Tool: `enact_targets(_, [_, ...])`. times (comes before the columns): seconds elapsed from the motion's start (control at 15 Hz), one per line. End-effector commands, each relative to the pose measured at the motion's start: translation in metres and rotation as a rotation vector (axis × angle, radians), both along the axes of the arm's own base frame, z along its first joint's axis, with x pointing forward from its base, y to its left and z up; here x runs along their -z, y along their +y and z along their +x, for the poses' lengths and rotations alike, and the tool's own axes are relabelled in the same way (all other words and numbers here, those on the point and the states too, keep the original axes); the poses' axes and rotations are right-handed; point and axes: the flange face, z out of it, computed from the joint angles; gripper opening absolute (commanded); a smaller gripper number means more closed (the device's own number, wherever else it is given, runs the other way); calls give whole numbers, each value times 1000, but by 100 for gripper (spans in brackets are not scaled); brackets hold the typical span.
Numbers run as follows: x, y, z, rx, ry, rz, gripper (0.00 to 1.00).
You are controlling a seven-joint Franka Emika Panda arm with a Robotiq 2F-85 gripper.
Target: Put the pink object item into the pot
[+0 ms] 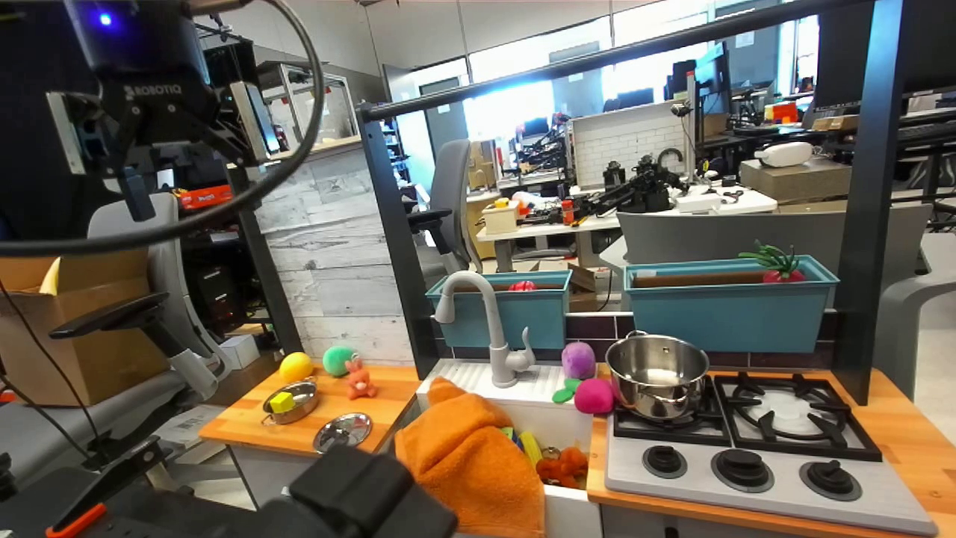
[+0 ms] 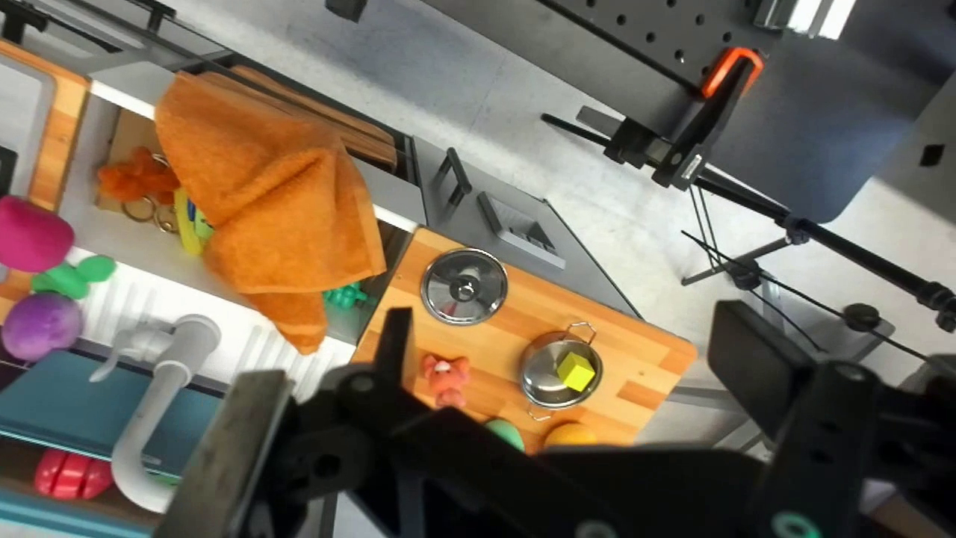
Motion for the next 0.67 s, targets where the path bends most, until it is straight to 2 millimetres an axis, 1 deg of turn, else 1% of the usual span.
enact_targets(0.0, [33, 31, 17, 58, -53, 69, 100])
enact_targets(0.13, [51, 47, 31, 117, -94, 118, 100])
enact_targets(0.33, [74, 72, 60, 196, -139, 176, 100])
enact_targets(0.47, [88, 86, 79, 227, -169, 188, 100])
enact_targets(0.6, [106, 97, 101, 249, -193, 165, 100])
